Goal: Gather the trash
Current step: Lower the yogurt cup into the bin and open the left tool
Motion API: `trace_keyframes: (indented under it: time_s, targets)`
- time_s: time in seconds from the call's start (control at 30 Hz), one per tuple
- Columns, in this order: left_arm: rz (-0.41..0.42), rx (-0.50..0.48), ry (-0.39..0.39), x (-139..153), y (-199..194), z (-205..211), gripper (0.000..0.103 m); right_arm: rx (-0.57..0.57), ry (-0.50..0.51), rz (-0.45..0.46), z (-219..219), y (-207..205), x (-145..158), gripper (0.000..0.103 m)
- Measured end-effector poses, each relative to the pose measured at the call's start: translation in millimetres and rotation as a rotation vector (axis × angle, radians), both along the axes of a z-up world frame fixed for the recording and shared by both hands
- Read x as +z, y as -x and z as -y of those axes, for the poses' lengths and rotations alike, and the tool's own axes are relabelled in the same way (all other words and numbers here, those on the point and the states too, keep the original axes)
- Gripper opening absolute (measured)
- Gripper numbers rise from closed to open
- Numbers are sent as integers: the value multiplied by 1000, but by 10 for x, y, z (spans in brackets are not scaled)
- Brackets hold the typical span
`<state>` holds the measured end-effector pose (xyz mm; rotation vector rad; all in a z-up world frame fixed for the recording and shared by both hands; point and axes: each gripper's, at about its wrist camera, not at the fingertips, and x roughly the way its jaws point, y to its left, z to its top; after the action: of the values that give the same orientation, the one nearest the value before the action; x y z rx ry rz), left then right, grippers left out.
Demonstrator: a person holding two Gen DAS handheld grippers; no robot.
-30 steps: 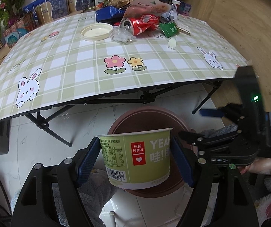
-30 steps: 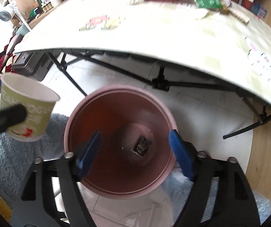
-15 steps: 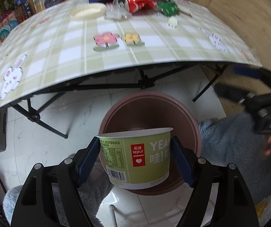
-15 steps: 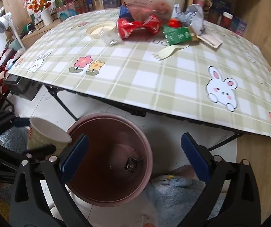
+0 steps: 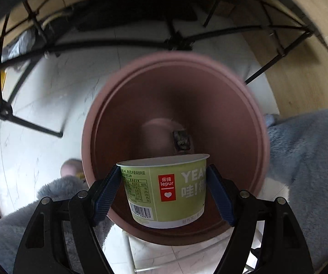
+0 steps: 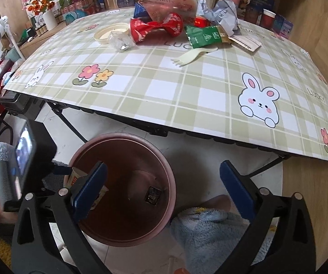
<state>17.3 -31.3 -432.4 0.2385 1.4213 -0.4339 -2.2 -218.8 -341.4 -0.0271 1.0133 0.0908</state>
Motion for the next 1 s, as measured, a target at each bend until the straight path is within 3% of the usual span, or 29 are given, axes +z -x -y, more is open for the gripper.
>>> trace_keyframes:
  time_s: [0.2, 0.37, 0.47, 0.77, 1.0]
  targets:
    - [-28, 30, -24, -168, -20, -99, 75, -16, -7, -11, 47, -16, -26, 97]
    - [24, 61, 10, -47, -34, -182, 90, -17, -2, -11, 43, -21, -14, 97]
    - [72, 88, 27, 104, -17, -246, 91, -4, 8, -2, 33, -22, 9, 97]
    - [388, 169, 81, 999, -44, -405, 96, -8, -6, 34, 67, -91, 185, 97]
    - [547, 177, 103, 1556, -103, -406, 96, -32, -25, 56, 125, -165, 326, 97]
